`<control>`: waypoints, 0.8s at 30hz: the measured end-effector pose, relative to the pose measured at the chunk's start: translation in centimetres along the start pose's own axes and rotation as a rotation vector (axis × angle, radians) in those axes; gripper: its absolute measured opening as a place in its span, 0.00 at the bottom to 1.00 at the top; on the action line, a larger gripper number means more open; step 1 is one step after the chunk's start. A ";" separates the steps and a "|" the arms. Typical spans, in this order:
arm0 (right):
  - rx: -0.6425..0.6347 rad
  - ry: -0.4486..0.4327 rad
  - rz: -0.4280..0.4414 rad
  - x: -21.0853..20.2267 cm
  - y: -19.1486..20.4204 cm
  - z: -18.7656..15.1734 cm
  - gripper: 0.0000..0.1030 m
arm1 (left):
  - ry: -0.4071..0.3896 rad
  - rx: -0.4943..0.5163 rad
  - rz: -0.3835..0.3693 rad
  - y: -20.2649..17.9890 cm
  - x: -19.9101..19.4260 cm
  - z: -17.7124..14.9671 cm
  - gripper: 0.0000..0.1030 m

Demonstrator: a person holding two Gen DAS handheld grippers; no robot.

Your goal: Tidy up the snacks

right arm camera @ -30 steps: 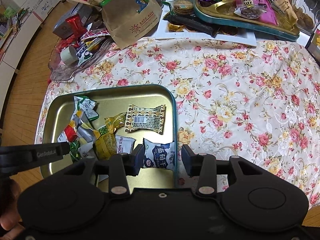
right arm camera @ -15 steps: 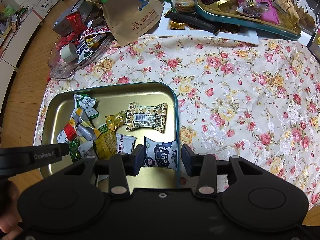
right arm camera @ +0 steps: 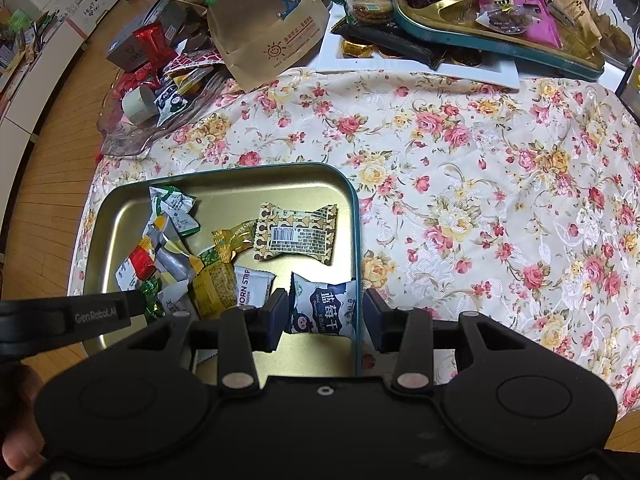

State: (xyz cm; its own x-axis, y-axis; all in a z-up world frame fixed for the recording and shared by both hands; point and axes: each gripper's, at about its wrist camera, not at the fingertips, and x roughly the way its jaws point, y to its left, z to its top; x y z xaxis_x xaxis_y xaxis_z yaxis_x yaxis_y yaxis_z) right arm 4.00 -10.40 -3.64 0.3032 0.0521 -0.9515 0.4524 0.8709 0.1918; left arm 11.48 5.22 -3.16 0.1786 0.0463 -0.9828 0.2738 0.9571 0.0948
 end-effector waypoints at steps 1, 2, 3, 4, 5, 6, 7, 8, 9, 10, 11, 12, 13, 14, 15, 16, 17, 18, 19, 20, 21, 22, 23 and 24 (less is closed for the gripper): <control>0.000 0.000 0.000 0.0 0.0 0.0 0.42 | -0.001 0.001 0.002 0.0 0.0 0.0 0.31; 0.000 0.000 -0.001 0.0 0.0 0.0 0.42 | -0.002 0.003 0.004 0.0 0.0 0.0 0.31; 0.000 0.000 0.000 0.0 0.0 0.0 0.42 | -0.001 0.004 0.007 0.0 0.0 0.0 0.31; 0.000 0.001 0.000 0.0 0.0 0.0 0.42 | 0.000 0.004 0.008 0.0 0.0 0.0 0.31; 0.001 0.001 0.000 0.0 0.0 0.0 0.42 | 0.001 0.003 0.009 0.0 0.0 0.0 0.31; 0.000 0.001 0.000 0.0 0.0 0.0 0.42 | 0.003 0.000 0.008 0.0 0.1 0.1 0.31; 0.000 0.001 0.000 0.0 0.0 0.0 0.42 | 0.005 -0.002 0.005 0.1 0.1 0.1 0.31; -0.001 0.001 0.000 0.0 0.0 0.0 0.42 | 0.008 -0.003 0.002 0.1 0.2 0.1 0.31; -0.003 0.002 0.000 0.1 0.1 0.0 0.42 | 0.010 -0.004 0.000 0.1 0.2 0.1 0.31; -0.003 0.002 0.000 0.1 0.1 0.0 0.42 | 0.012 -0.005 -0.001 0.2 0.2 0.1 0.31; -0.003 0.002 0.000 0.1 0.1 -0.1 0.42 | 0.012 -0.004 -0.002 0.2 0.2 0.1 0.31; -0.003 0.002 0.000 0.1 0.1 0.0 0.42 | 0.011 -0.003 -0.002 0.2 0.2 0.1 0.31; -0.003 0.002 0.000 0.1 0.1 0.0 0.42 | 0.008 -0.002 -0.001 0.2 0.2 0.0 0.31; -0.003 0.002 0.000 0.1 0.1 0.0 0.42 | 0.005 -0.001 -0.001 0.1 0.1 0.0 0.31; -0.003 0.002 0.000 0.2 0.1 0.0 0.42 | 0.004 0.001 0.000 0.1 0.1 0.0 0.31; -0.002 0.002 -0.001 0.2 0.1 0.0 0.42 | 0.003 0.002 0.000 0.1 0.1 0.0 0.31; -0.002 0.002 0.000 0.2 0.1 0.0 0.42 | 0.003 0.003 -0.001 0.1 0.1 0.0 0.31; -0.002 0.002 0.000 0.2 0.1 0.0 0.42 | 0.003 0.003 -0.002 0.1 0.1 0.0 0.31; -0.003 0.002 -0.001 0.2 0.1 0.0 0.42 | 0.003 0.003 -0.002 0.1 0.1 0.0 0.31; -0.003 0.002 -0.001 0.2 0.1 0.0 0.42 | 0.004 0.003 -0.002 0.1 0.1 0.0 0.31; -0.003 0.002 -0.001 0.2 0.1 0.0 0.42 | 0.005 0.003 -0.001 0.1 0.2 0.0 0.31; -0.003 0.002 -0.001 0.2 0.1 0.0 0.42 | 0.006 0.002 -0.001 0.1 0.2 0.0 0.31; -0.002 0.002 -0.001 0.2 0.1 0.0 0.42 | 0.007 0.002 -0.003 0.1 0.2 0.0 0.31; -0.003 0.002 -0.001 0.2 0.1 0.0 0.42 | 0.009 0.002 -0.004 0.1 0.2 0.0 0.31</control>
State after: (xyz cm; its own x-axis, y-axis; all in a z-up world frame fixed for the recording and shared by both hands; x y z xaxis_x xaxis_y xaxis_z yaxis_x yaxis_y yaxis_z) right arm 4.14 -10.27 -3.81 0.3009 0.0525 -0.9522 0.4505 0.8723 0.1904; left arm 11.59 5.34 -3.36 0.1690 0.0449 -0.9846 0.2760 0.9568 0.0910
